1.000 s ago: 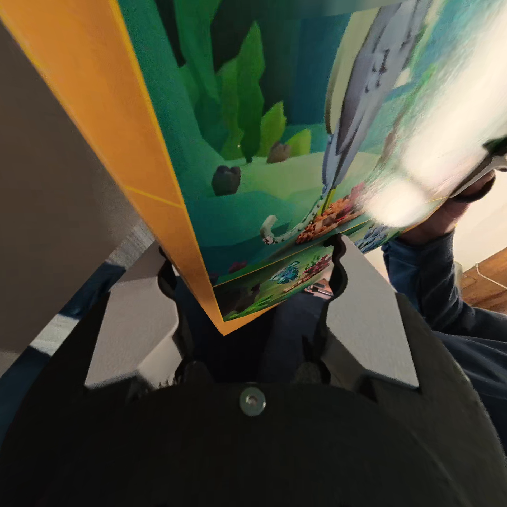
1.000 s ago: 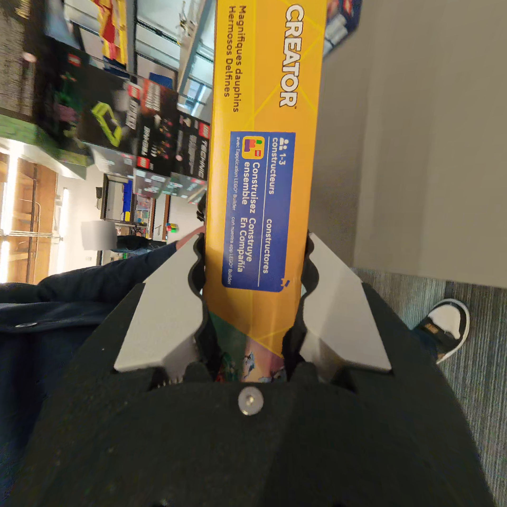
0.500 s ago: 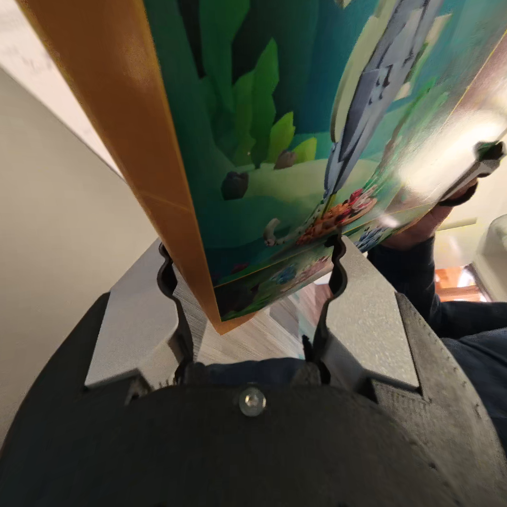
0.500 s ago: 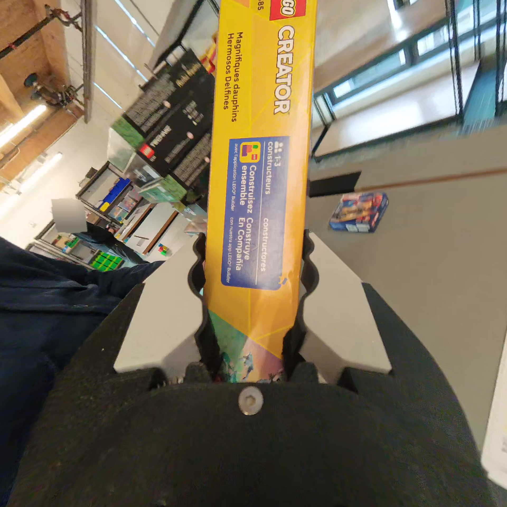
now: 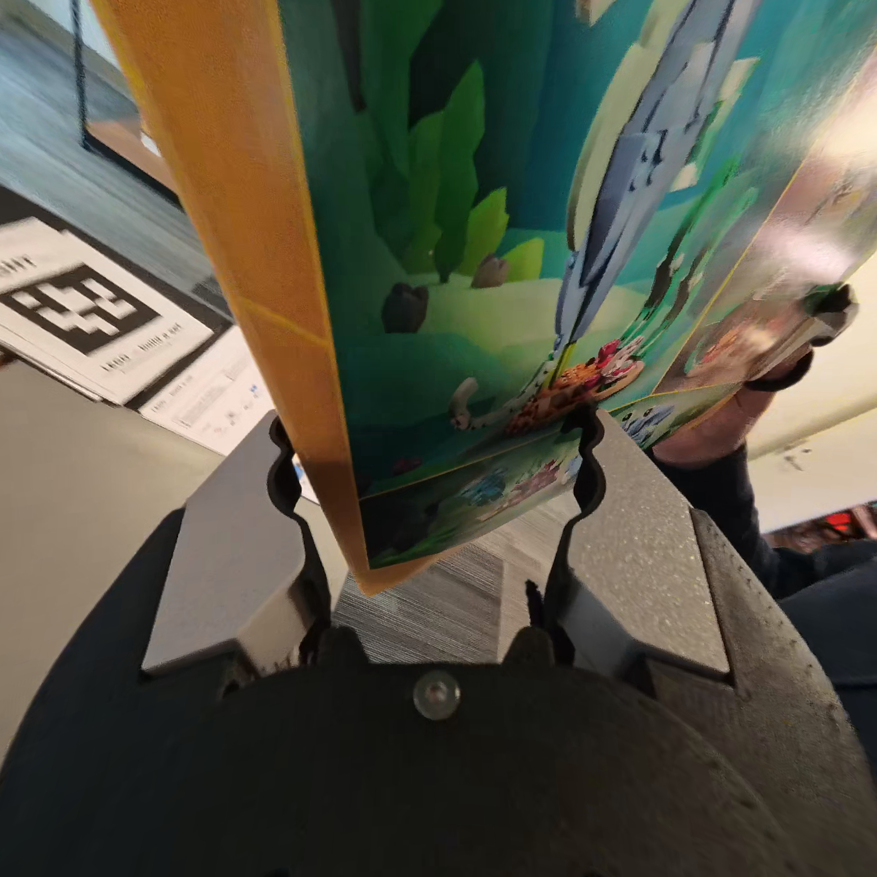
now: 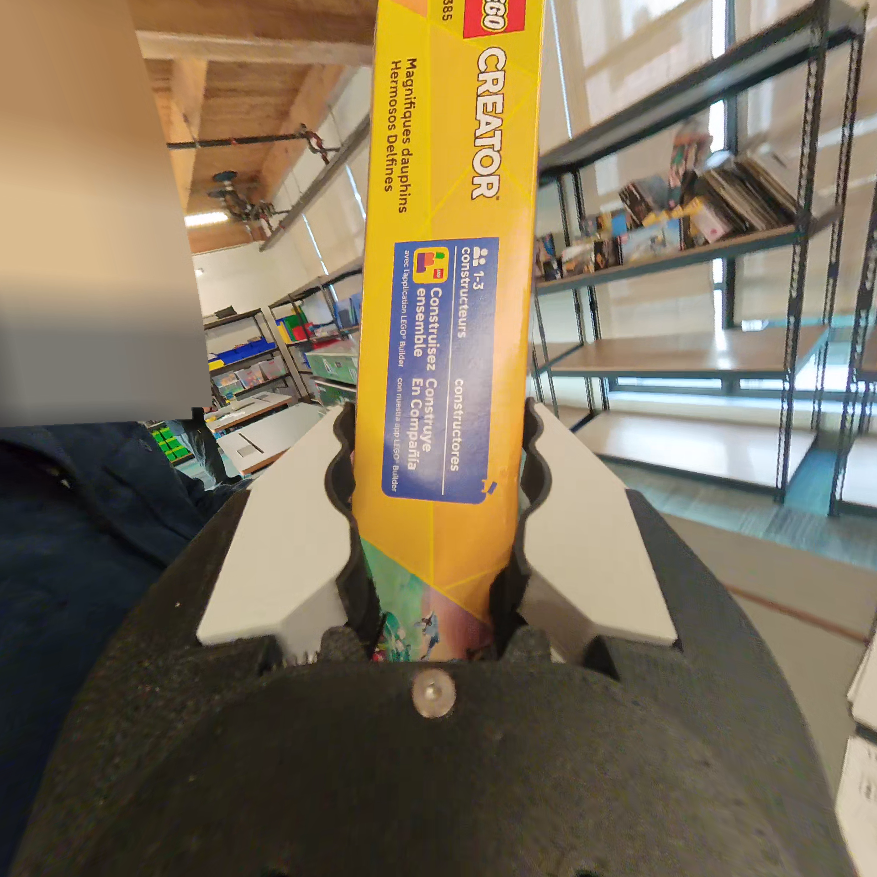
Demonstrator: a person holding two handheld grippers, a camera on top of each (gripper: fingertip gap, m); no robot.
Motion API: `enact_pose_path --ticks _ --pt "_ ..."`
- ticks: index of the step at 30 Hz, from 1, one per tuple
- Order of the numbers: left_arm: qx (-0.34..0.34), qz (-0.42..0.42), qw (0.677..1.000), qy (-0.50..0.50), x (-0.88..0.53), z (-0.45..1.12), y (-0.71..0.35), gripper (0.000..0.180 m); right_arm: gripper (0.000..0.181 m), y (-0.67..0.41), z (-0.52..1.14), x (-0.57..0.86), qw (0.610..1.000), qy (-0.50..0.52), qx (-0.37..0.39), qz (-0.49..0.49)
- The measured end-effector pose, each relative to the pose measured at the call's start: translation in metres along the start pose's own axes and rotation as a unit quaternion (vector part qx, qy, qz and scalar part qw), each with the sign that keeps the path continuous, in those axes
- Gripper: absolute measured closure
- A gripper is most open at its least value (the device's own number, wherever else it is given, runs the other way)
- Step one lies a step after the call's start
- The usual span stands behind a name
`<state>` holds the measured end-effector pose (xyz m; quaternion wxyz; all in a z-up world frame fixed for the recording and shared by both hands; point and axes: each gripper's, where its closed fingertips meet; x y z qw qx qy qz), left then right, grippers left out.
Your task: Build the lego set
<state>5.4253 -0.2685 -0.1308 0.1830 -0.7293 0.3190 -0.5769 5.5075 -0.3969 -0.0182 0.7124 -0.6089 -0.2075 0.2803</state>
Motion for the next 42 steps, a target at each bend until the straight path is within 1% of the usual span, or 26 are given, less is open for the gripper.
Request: enact_pose_path --ticks 5,9,16,22,28,32,37,42 --pt "0.035 0.062 0.997 -0.041 0.034 -0.038 -0.039 0.063 0.111 -0.037 0.015 -0.011 0.997 -0.038 0.055 -0.040" --pt "0.069 0.099 0.989 -0.085 0.057 -0.079 -0.062 0.062 0.111 -0.061 0.037 -0.023 0.991 -0.082 0.097 -0.052" --pt "0.128 0.141 0.968 -0.163 0.086 -0.176 -0.086 0.062 0.111 -0.093 0.096 -0.060 0.972 -0.170 0.148 -0.072" --pt "0.167 0.158 0.947 -0.222 0.102 -0.275 -0.104 0.062 0.111 -0.117 0.170 -0.100 0.953 -0.235 0.179 -0.070" --pt "0.185 0.143 0.929 -0.286 0.099 -0.378 -0.119 0.061 0.110 -0.128 0.259 -0.134 0.939 -0.281 0.199 -0.024" --pt "0.177 0.117 0.928 -0.307 0.080 -0.439 -0.126 0.060 0.110 -0.124 0.320 -0.155 0.936 -0.296 0.192 0.005" --pt "0.146 0.052 0.936 -0.316 0.031 -0.497 -0.131 0.060 0.110 -0.103 0.397 -0.166 0.944 -0.288 0.154 0.055" --pt "0.107 -0.005 0.941 -0.320 -0.019 -0.533 -0.132 0.060 0.109 -0.075 0.458 -0.167 0.951 -0.277 0.095 0.101"
Point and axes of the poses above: each gripper's, where its closed fingertips meet, z out along the fingers, y out of its underside, x = y × z across the jaws, and after that the axes turned 14 degrees about -z, right-handed
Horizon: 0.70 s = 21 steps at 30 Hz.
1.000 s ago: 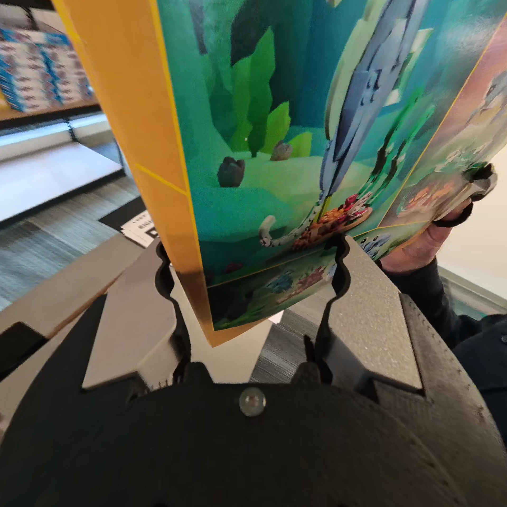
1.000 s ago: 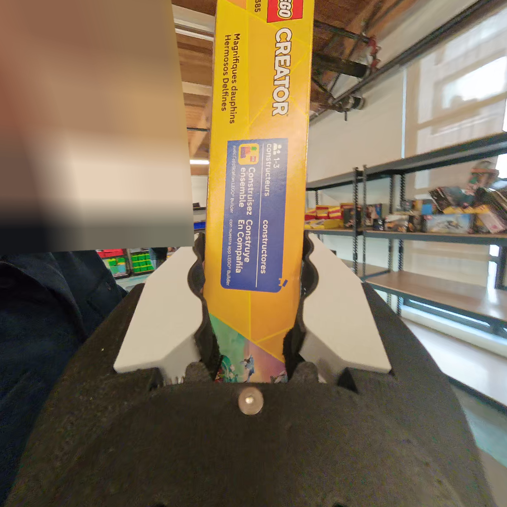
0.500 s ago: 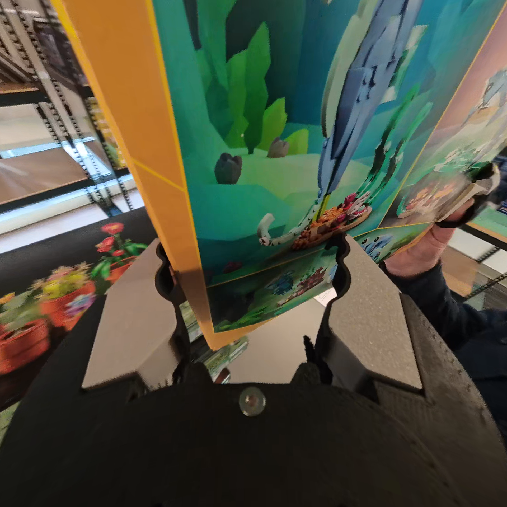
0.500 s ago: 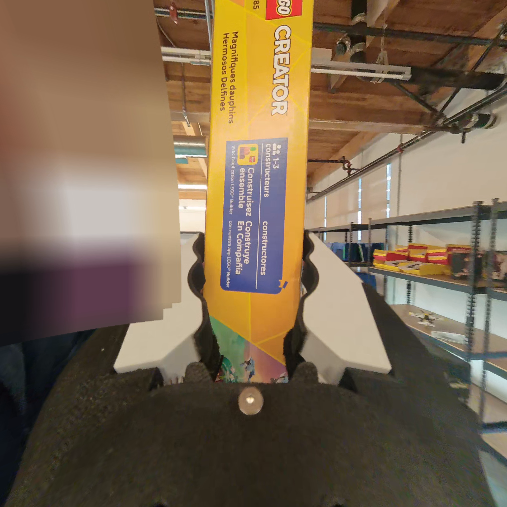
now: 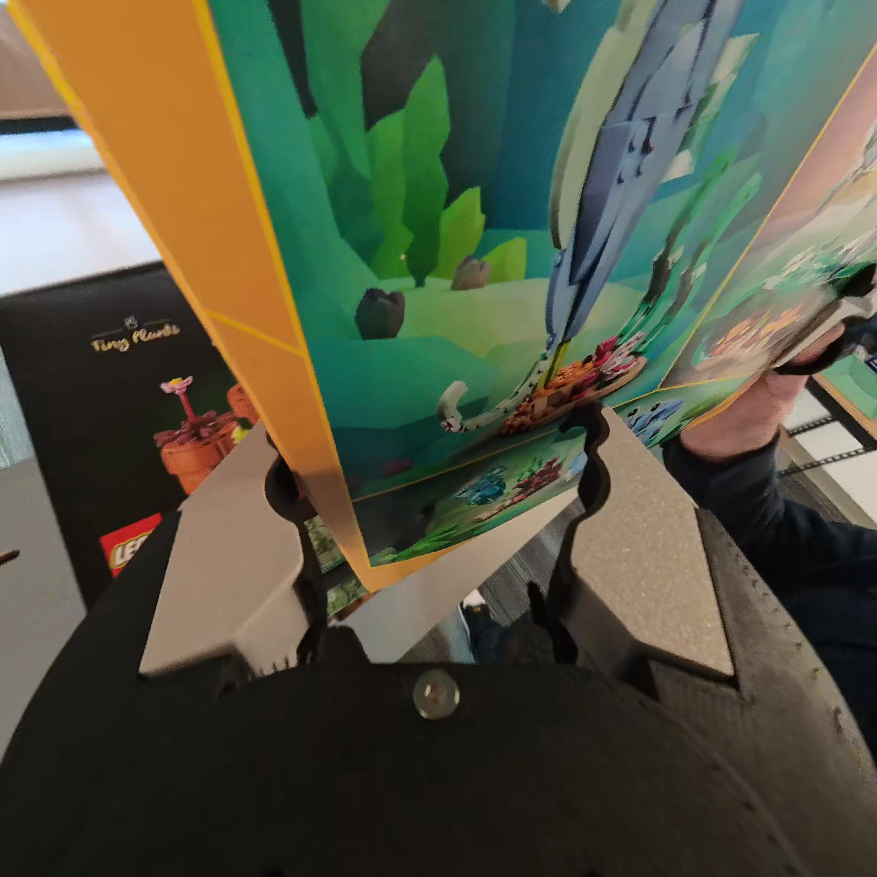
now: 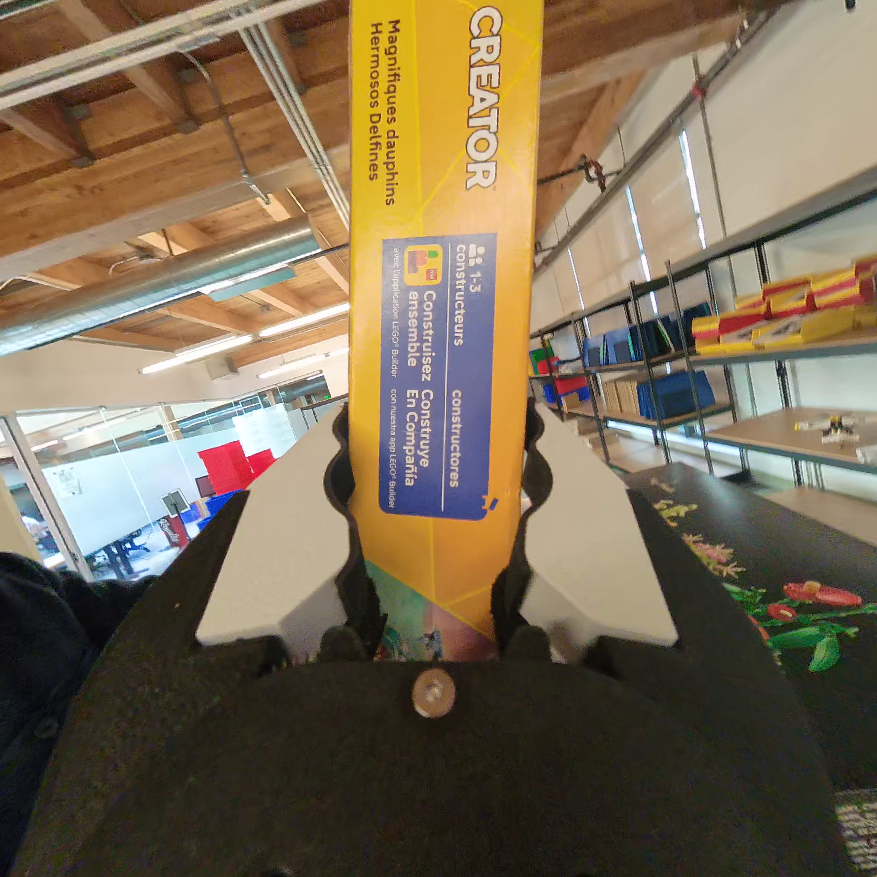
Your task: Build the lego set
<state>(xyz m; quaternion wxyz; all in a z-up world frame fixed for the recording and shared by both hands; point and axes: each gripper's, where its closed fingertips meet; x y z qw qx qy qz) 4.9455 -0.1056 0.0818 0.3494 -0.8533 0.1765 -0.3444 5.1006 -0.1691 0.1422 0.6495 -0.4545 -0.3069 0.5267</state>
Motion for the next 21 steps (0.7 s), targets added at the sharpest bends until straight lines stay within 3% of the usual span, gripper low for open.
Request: enact_pose_path --ticks 4,16,18,21 --pt "-0.060 -0.031 0.998 0.003 -0.040 0.015 0.008 0.059 0.109 0.029 0.018 0.026 0.998 0.026 -0.040 0.045" --pt "-0.114 -0.019 0.993 -0.015 -0.087 0.028 0.012 0.062 0.106 0.096 0.016 0.063 0.971 0.061 -0.147 0.178" --pt "-0.128 -0.018 0.991 -0.015 -0.091 0.033 0.015 0.063 0.096 0.113 0.010 0.069 0.960 0.091 -0.208 0.164" --pt "-0.143 -0.021 0.989 -0.010 -0.096 0.041 0.021 0.064 0.064 0.137 0.005 0.074 0.941 0.127 -0.281 0.142"
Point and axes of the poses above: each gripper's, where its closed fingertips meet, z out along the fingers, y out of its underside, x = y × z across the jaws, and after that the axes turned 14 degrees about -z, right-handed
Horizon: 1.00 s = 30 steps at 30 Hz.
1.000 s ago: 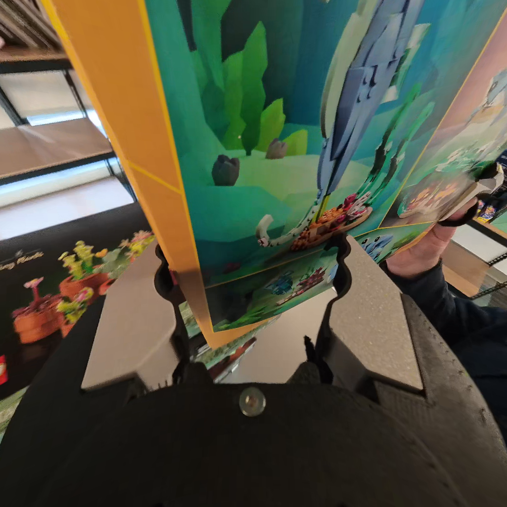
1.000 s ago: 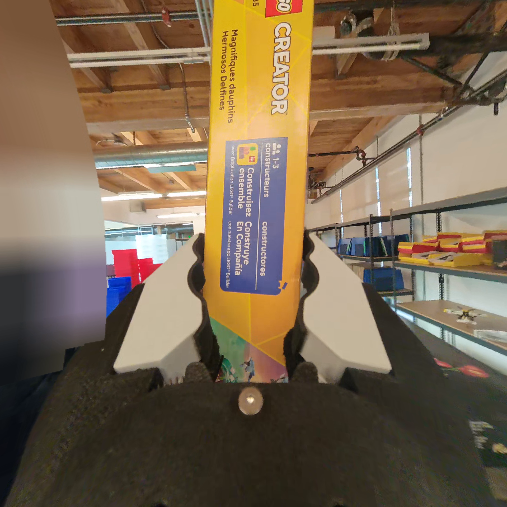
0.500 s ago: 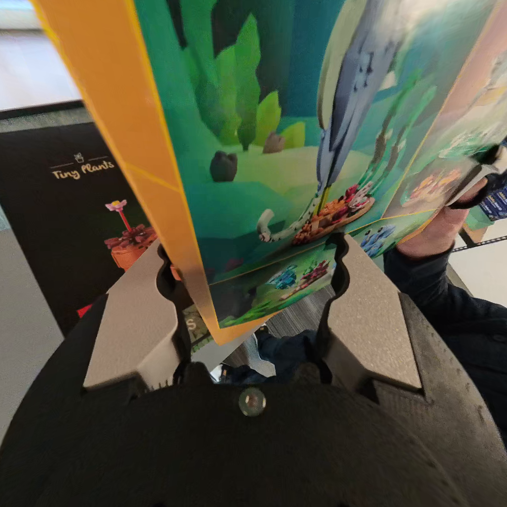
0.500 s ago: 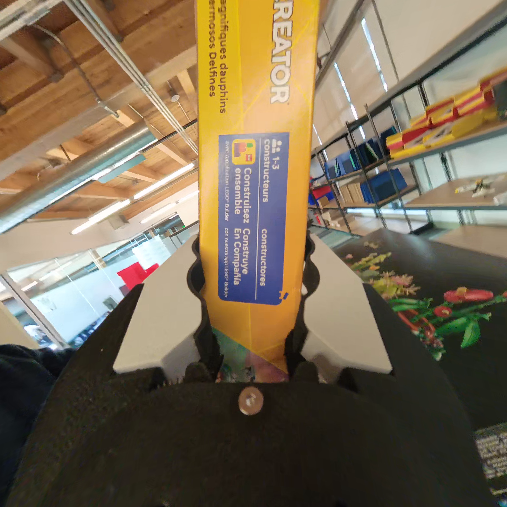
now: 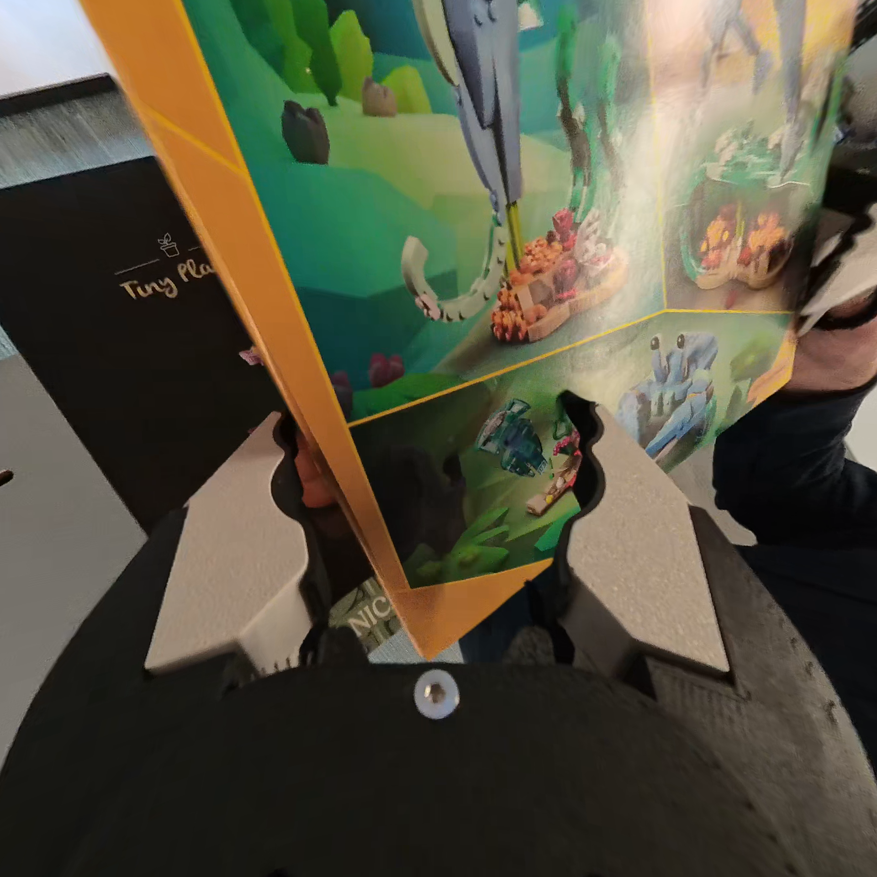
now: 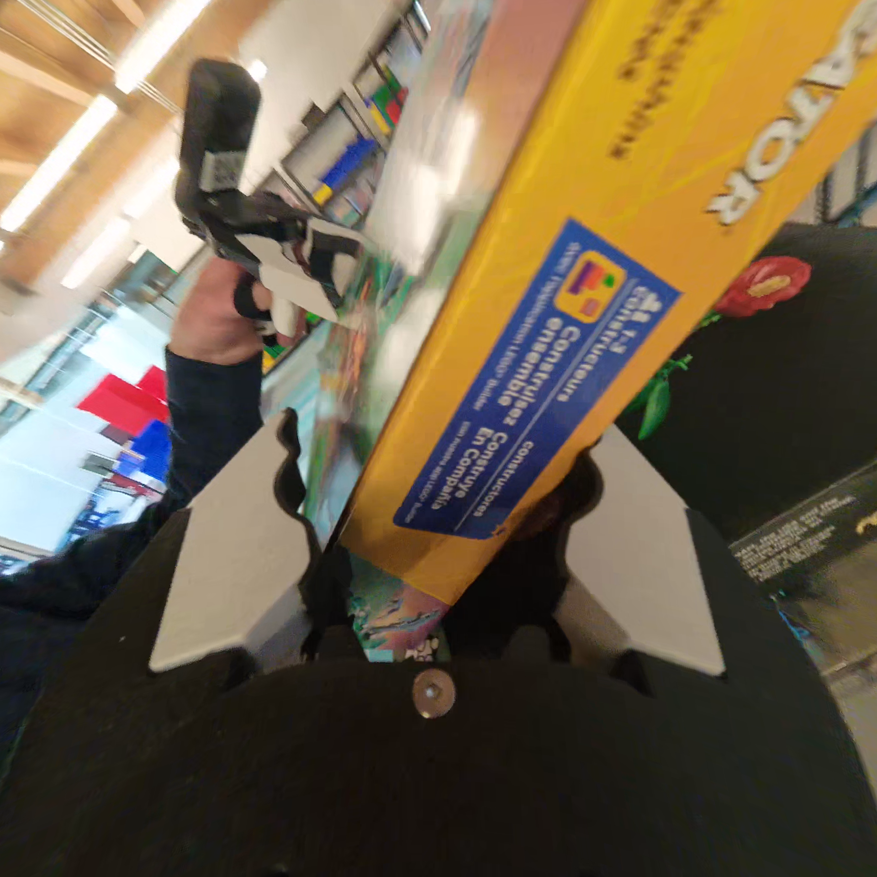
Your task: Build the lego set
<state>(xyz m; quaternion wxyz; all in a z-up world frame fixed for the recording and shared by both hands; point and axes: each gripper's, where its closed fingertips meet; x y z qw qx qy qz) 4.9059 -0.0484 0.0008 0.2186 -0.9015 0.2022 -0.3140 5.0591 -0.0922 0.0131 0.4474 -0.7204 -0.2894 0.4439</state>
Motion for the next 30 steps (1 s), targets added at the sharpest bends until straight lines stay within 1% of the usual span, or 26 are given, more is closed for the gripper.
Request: enact_pose_path --ticks 3,6,11,14,18,22,24,27,30 --pt "-0.008 -0.007 1.000 0.012 -0.005 0.008 0.002 0.063 0.055 0.009 0.002 0.010 0.999 0.028 -0.027 0.009" --pt "-0.011 -0.016 0.999 0.033 -0.007 0.012 0.002 0.064 0.047 0.018 0.001 0.010 0.997 0.025 -0.071 0.008" --pt "-0.008 -0.034 0.998 0.060 -0.007 0.015 0.002 0.066 0.042 0.026 -0.006 0.006 0.992 0.000 -0.128 -0.005" --pt "-0.001 -0.046 0.996 0.074 -0.009 0.013 0.001 0.072 0.038 0.028 -0.011 -0.001 0.989 -0.018 -0.150 -0.002" --pt "0.000 -0.042 0.995 0.091 -0.006 0.011 0.005 0.080 0.039 0.033 -0.020 -0.004 0.984 -0.023 -0.179 -0.003" --pt "0.001 -0.037 0.995 0.097 0.000 0.012 0.007 0.082 0.039 0.039 -0.030 -0.007 0.975 -0.033 -0.221 -0.001" --pt "0.002 -0.041 0.994 0.100 0.001 0.012 0.008 0.084 0.038 0.041 -0.036 -0.011 0.970 -0.057 -0.237 -0.003" --pt "0.001 -0.046 0.992 0.115 0.004 0.015 0.010 0.086 0.048 0.044 -0.050 -0.019 0.962 -0.102 -0.253 0.010" --pt "0.004 -0.050 0.991 0.121 0.002 0.017 0.010 0.091 0.052 0.052 -0.063 -0.012 0.958 -0.076 -0.278 -0.002"
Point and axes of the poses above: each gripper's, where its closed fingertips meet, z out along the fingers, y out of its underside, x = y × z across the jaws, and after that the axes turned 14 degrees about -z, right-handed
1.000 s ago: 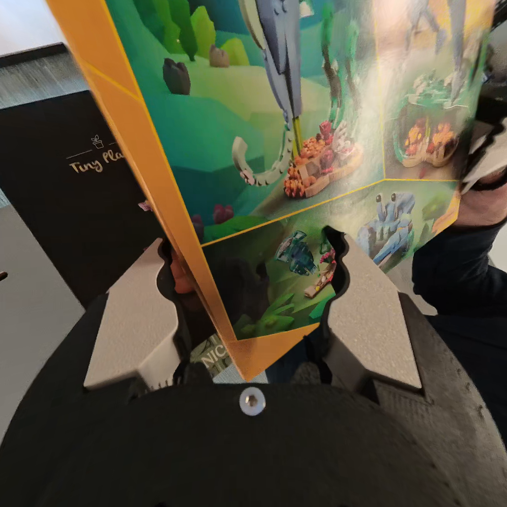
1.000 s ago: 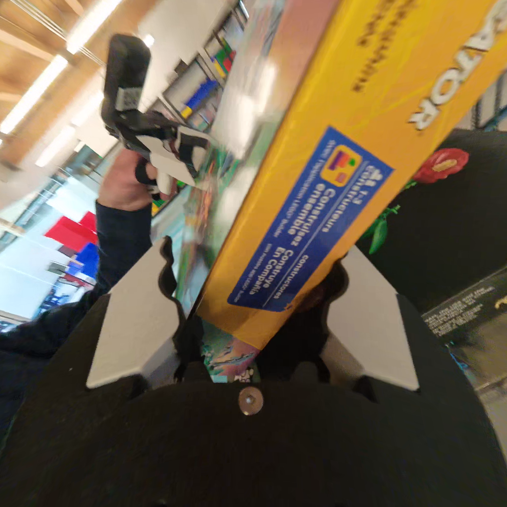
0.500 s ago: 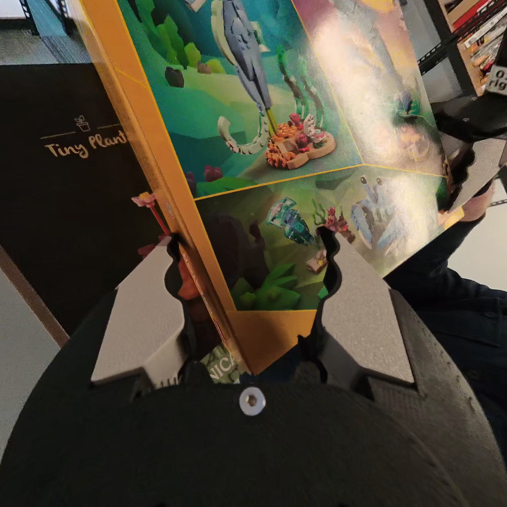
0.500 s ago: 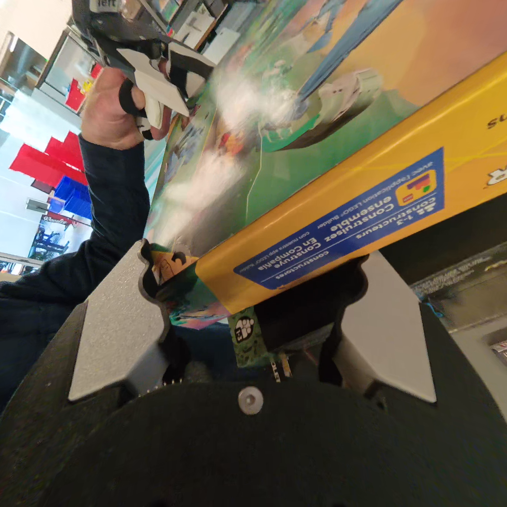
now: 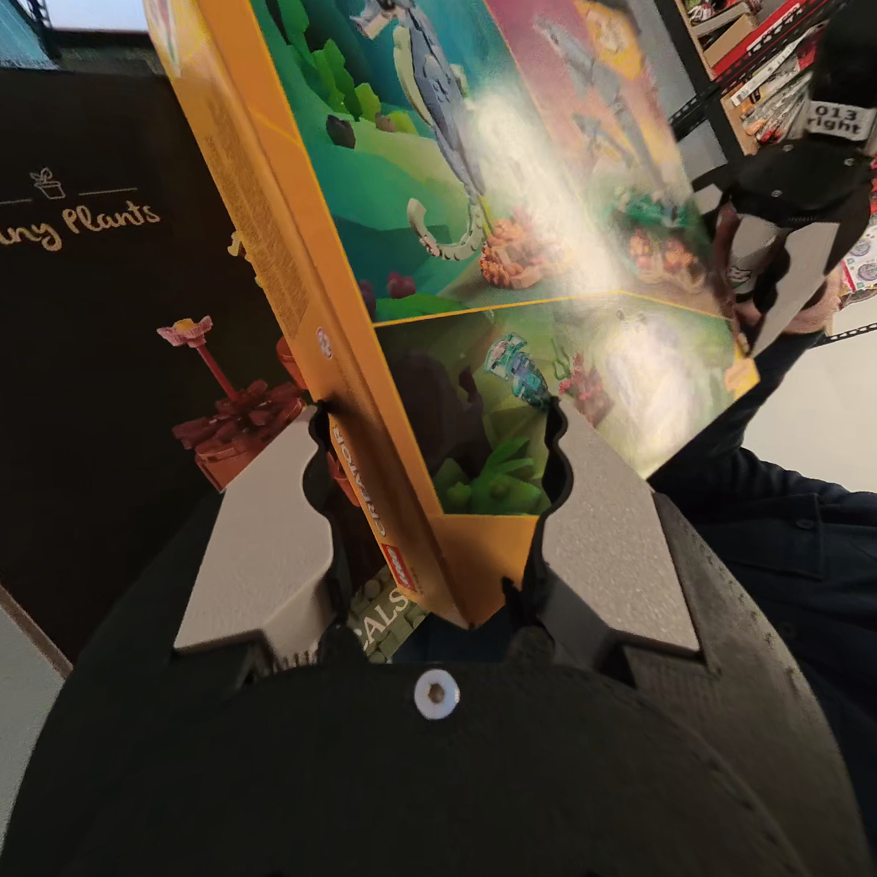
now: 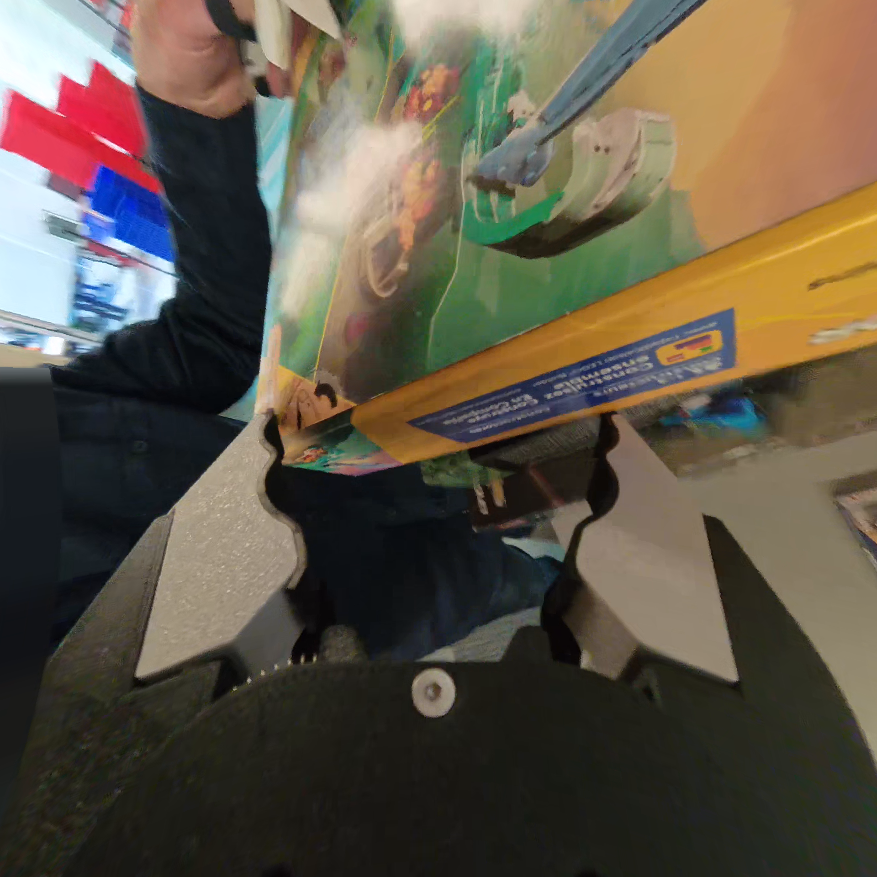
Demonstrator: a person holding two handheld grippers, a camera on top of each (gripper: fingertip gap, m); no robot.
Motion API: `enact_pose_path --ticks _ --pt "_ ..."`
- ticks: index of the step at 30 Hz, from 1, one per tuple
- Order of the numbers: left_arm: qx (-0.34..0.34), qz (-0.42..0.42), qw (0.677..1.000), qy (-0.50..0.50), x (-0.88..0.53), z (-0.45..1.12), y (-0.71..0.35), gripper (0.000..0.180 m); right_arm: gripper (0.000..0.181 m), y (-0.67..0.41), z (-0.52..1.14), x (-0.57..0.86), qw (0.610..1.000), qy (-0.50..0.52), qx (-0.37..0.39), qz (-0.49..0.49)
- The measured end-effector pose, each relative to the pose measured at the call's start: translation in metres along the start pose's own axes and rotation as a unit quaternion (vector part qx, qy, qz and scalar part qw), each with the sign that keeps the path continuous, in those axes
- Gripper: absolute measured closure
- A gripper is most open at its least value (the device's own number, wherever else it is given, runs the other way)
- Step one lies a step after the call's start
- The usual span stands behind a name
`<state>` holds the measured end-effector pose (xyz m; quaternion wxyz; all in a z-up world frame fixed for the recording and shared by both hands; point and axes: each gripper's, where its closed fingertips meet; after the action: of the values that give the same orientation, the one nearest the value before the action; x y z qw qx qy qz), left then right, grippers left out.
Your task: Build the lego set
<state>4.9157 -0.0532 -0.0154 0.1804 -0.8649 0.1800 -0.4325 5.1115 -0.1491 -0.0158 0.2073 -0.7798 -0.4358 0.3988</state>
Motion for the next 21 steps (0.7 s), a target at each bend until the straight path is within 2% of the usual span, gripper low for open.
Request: enact_pose_path --ticks 1,4,7,8,13,21 --pt "0.001 0.000 1.000 -0.003 -0.002 0.000 0.000 0.093 0.062 0.002 -0.006 0.002 1.000 0.015 0.002 -0.005" --pt "0.012 -0.005 1.000 0.004 -0.003 0.002 -0.002 0.095 0.086 -0.011 -0.030 -0.005 0.997 0.021 0.070 -0.019" --pt "0.017 -0.001 1.000 0.007 -0.003 0.002 -0.003 0.095 0.082 -0.008 -0.020 -0.003 0.997 0.039 0.064 -0.033" --pt "0.019 0.000 1.000 0.005 -0.003 0.002 -0.004 0.095 0.073 -0.009 -0.016 0.001 0.995 0.056 0.067 -0.041" --pt "0.032 -0.006 0.999 0.002 -0.010 -0.009 -0.001 0.094 0.074 -0.020 -0.007 0.009 0.990 0.084 0.092 -0.065" --pt "0.057 -0.015 0.998 -0.018 -0.026 -0.031 0.006 0.090 0.069 -0.042 0.019 0.024 0.987 0.099 0.086 -0.087"
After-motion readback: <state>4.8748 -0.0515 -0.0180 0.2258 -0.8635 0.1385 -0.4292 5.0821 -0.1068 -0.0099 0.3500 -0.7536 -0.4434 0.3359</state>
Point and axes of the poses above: each gripper's, where its closed fingertips meet, z out along the fingers, y out of its underside, x = y × z across the jaws, and after that the axes turned 14 degrees about -z, right-handed
